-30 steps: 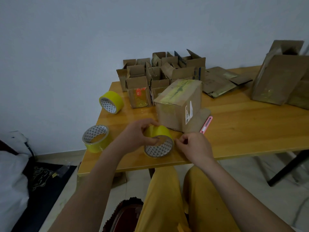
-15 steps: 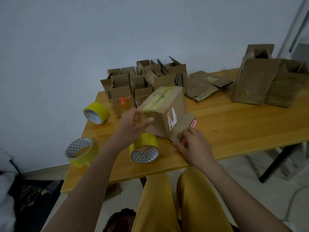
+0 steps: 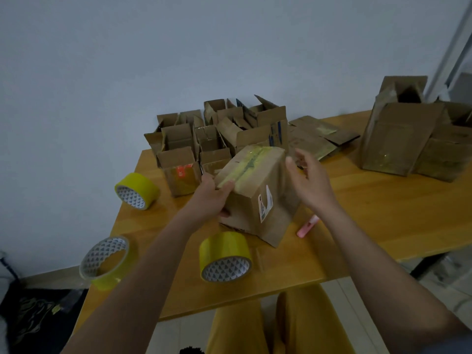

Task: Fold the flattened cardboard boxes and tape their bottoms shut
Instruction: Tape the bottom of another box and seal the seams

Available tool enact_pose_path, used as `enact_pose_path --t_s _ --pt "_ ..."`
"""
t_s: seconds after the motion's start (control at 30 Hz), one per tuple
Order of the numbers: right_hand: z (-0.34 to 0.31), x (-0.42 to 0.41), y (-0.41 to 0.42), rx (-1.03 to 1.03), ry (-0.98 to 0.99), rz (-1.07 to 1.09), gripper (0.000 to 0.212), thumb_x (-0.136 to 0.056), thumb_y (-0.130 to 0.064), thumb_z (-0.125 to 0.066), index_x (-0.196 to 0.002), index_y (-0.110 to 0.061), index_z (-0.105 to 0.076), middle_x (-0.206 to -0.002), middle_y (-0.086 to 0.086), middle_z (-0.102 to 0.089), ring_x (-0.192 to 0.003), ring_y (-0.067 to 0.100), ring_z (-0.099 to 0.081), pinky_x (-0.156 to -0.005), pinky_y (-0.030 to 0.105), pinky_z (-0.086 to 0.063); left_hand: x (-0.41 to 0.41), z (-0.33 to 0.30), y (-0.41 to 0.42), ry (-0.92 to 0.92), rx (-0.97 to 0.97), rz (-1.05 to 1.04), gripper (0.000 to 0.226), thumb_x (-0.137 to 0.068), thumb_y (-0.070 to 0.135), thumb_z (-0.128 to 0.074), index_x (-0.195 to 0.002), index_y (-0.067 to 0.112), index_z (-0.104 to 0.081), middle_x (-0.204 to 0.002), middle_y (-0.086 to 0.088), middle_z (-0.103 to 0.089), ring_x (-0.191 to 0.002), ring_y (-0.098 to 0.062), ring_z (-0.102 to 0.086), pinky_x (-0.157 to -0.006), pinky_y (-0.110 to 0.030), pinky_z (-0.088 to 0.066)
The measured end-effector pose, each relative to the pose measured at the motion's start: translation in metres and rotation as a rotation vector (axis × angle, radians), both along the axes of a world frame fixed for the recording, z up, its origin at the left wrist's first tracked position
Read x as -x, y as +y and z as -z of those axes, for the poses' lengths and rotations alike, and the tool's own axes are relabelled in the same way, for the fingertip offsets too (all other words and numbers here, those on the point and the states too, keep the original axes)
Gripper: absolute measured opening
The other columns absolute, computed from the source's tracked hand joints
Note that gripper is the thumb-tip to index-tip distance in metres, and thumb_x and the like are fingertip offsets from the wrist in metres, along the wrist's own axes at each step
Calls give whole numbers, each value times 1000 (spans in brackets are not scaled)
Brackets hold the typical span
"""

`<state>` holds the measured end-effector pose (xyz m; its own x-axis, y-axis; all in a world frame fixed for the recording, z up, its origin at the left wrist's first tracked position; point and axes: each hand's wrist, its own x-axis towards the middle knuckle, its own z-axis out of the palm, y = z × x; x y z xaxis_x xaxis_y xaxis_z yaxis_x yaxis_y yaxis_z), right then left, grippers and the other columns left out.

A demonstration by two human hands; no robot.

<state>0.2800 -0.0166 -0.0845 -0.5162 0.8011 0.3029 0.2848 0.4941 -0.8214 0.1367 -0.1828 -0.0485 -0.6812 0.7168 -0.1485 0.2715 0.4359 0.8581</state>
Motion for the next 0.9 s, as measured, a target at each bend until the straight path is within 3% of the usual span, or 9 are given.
enact_pose_path --t_s 0.13,0.27,0.37,0.5,0.57,0.63,0.7,0.8,0.9 --pt "-25 35 12 190 69 -117 66 -96 -58 -45 -150 -21 -35 -150 -4 -43 -136 15 -41 -112 40 -36 23 -13 -3 114 53 91 34 -97 35 -54 -122 13 -46 -108 -3 -58 -86 -18 -66 -70 -32 -61" --pt "-21 49 18 160 -62 -132 53 -94 -44 -58 -139 -17 -53 -143 1 -51 -132 19 -46 -106 34 -38 46 -15 -5 90 -24 -58 33 -93 22 -64 -121 11 -52 -114 -4 -55 -94 -20 -63 -77 -39 -61" --pt "-12 45 23 177 -63 -161 44 -94 -39 -60 -134 -20 -59 -141 1 -53 -131 19 -47 -109 37 -39 46 -6 -4 -1 -49 -224 13 -88 20 -69 -87 9 -62 -96 -10 -66 -86 -24 -68 -76 -44 -61" --pt "-8 40 25 239 -125 -211 43 -96 -48 -51 -126 -20 -64 -128 -1 -61 -119 20 -56 -102 42 -45 34 1 7 125 54 -283 36 -96 26 -60 -75 -4 -63 -68 -12 -60 -61 -21 -56 -60 -40 -57" --pt "-9 39 24 265 -156 -225 48 -97 -52 -46 -123 -16 -65 -124 2 -64 -113 22 -58 -100 45 -46 31 -2 9 196 145 -258 40 -98 28 -54 -68 3 -54 -58 -6 -44 -53 -16 -41 -48 -29 -37" --pt "-12 39 26 276 -198 -249 45 -99 -50 -44 -119 -15 -64 -124 4 -63 -114 24 -57 -102 42 -44 33 -7 5 246 184 -229 40 -97 31 -56 -71 1 -59 -58 -6 -46 -53 -18 -45 -49 -26 -37" --pt "-16 40 29 296 -249 -281 41 -100 -48 -42 -125 -20 -58 -135 4 -55 -121 24 -52 -103 35 -39 36 -10 2 263 165 -226 42 -94 32 -61 -79 -7 -67 -65 -11 -62 -60 -25 -61 -60 -30 -53" --pt "-16 45 32 343 -254 -265 60 -99 -49 -45 -150 -19 -35 -155 1 -34 -140 23 -34 -114 37 -28 37 -10 1 14 103 -255 35 -94 27 -62 -84 -6 -66 -80 -19 -70 -73 -30 -71 -74 -45 -61" --pt "-16 47 32 463 -233 -244 61 -95 -53 -50 -147 -22 -40 -152 -1 -39 -135 24 -40 -114 46 -30 35 -11 0 -197 138 -225 36 -98 33 -54 -103 -3 -59 -95 -22 -70 -85 -33 -71 -80 -48 -59"
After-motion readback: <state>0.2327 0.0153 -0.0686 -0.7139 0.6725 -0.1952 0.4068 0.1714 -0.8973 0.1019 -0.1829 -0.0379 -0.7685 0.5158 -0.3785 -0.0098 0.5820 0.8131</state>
